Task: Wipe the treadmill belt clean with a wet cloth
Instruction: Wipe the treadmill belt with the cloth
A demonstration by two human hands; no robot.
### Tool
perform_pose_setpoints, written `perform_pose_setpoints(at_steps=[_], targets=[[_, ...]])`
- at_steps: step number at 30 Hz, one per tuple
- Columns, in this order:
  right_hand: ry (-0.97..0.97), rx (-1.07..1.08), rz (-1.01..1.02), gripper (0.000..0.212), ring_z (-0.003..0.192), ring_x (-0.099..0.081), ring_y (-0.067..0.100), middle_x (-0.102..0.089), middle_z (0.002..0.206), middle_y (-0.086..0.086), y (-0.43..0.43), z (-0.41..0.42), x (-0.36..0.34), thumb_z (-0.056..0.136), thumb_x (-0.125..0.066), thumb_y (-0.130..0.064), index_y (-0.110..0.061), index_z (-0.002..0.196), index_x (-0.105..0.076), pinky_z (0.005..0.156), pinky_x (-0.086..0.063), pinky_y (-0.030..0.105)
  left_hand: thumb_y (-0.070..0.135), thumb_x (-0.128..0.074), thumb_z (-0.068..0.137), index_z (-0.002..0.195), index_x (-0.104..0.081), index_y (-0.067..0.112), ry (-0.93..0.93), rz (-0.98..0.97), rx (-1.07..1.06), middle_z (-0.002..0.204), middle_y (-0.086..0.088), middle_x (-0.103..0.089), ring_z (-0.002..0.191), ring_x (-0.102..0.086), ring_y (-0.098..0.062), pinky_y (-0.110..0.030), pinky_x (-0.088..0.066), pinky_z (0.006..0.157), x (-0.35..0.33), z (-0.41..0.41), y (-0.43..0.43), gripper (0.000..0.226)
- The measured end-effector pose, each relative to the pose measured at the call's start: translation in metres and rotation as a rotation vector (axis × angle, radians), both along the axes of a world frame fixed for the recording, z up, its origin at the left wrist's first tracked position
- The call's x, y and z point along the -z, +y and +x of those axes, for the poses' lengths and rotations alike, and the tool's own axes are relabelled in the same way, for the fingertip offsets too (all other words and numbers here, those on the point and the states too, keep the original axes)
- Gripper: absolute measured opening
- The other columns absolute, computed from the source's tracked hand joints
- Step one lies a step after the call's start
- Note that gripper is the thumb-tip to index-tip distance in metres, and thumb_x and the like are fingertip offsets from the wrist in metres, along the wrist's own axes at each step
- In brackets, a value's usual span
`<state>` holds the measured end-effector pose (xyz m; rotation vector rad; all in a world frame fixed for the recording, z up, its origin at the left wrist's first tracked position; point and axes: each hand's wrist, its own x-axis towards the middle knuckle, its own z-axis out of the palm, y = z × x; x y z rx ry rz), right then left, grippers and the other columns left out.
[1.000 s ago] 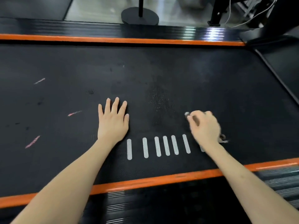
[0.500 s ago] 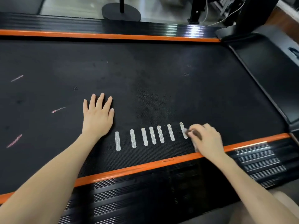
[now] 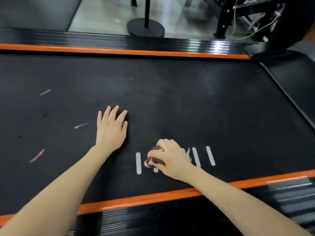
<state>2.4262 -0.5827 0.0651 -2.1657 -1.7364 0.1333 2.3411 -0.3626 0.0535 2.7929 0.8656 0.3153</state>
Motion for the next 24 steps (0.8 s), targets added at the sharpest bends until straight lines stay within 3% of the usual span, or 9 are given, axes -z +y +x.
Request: perform_pose_setpoints(at_steps=[8,16,20,24], targets=[[-0.025,0.420,0.084,0.012,0.073,-0.054,0.029,-0.052,0.082,0.007,0.097,0.081,0.005,0.083,-0.066,-0.034,-0.024,0.087,-0.064,0.064,-0.047,0.038,0.035,-0.036,0.099,0.144,-0.037,0.015,0.116,0.071,-0.090,0.153,-0.015,-0.027,0.143,-0.015,-0.035,-0.048,-0.006,0.114,-0.010,0.016,0.051,0.049],[-0.095,0.426,0.153,0.015,0.071,-0.054,0.025,-0.049,0.078,0.002,0.139,0.126,0.014,0.085,-0.066,-0.038,-0.023,0.085,-0.063,0.061,-0.041,0.031,0.045,-0.021,0.100,0.150,-0.020,0.021,0.228,0.105,-0.111,0.158,-0.008,-0.015,0.145,-0.004,-0.032,-0.050,-0.002,0.116,-0.008,0.058,0.112,0.056],[-0.075,0.437,0.186,0.029,0.070,-0.050,0.019,-0.044,0.074,-0.006,0.165,0.152,0.014,0.083,-0.056,-0.056,-0.028,0.081,-0.061,0.062,-0.036,0.029,0.048,-0.019,0.098,0.151,-0.016,0.027,0.195,0.041,-0.142,0.158,-0.005,-0.013,0.145,-0.002,-0.029,-0.049,-0.001,0.117,0.005,0.069,0.127,0.056],[-0.064,0.332,0.113,0.036,0.078,-0.046,0.012,-0.047,0.080,-0.007,0.189,0.175,0.007,0.075,-0.061,-0.065,-0.030,0.086,-0.061,0.069,-0.039,0.030,0.049,-0.018,0.097,0.151,-0.017,0.029,0.165,0.056,-0.148,0.158,-0.005,-0.013,0.146,-0.003,-0.028,-0.048,-0.001,0.117,0.014,0.069,0.130,0.057]])
